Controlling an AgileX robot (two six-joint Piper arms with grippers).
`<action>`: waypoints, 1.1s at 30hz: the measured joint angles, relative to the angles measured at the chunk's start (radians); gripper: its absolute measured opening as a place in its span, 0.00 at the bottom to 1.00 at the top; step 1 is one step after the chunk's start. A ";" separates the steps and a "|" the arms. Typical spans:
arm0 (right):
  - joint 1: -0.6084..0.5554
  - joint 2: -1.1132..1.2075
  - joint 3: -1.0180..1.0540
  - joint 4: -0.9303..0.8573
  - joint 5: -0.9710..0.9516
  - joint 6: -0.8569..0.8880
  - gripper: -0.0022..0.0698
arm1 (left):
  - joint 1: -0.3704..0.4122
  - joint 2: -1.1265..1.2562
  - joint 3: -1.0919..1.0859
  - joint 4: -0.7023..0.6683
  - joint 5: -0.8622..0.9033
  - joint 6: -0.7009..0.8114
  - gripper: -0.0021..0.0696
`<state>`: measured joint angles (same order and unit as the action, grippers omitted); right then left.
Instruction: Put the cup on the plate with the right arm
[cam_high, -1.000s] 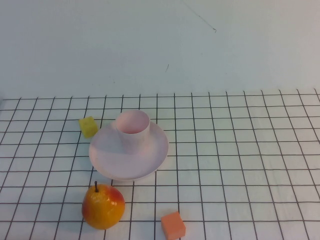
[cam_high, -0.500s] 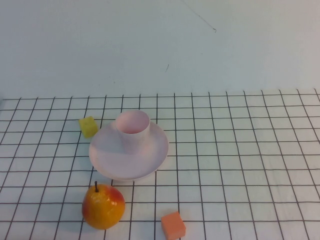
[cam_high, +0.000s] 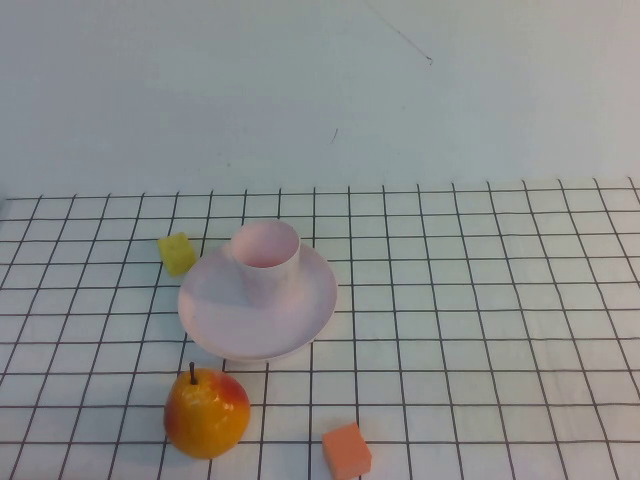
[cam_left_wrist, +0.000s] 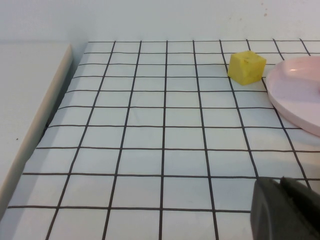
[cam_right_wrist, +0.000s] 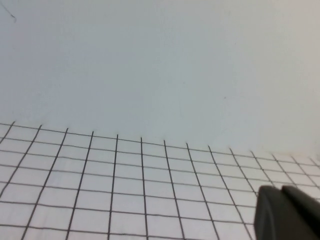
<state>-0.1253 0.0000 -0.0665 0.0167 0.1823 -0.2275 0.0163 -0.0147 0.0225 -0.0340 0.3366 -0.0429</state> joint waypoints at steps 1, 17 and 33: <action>-0.002 -0.005 0.031 0.007 -0.028 0.002 0.03 | 0.000 0.000 0.000 0.000 0.000 0.000 0.03; -0.005 -0.013 0.094 0.040 0.183 0.015 0.03 | 0.000 0.000 0.000 0.000 0.000 0.000 0.03; -0.005 -0.013 0.094 0.040 0.187 0.015 0.03 | 0.000 0.000 0.000 0.000 0.000 0.000 0.03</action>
<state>-0.1304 -0.0131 0.0280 0.0567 0.3694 -0.2123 0.0163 -0.0147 0.0225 -0.0340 0.3366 -0.0429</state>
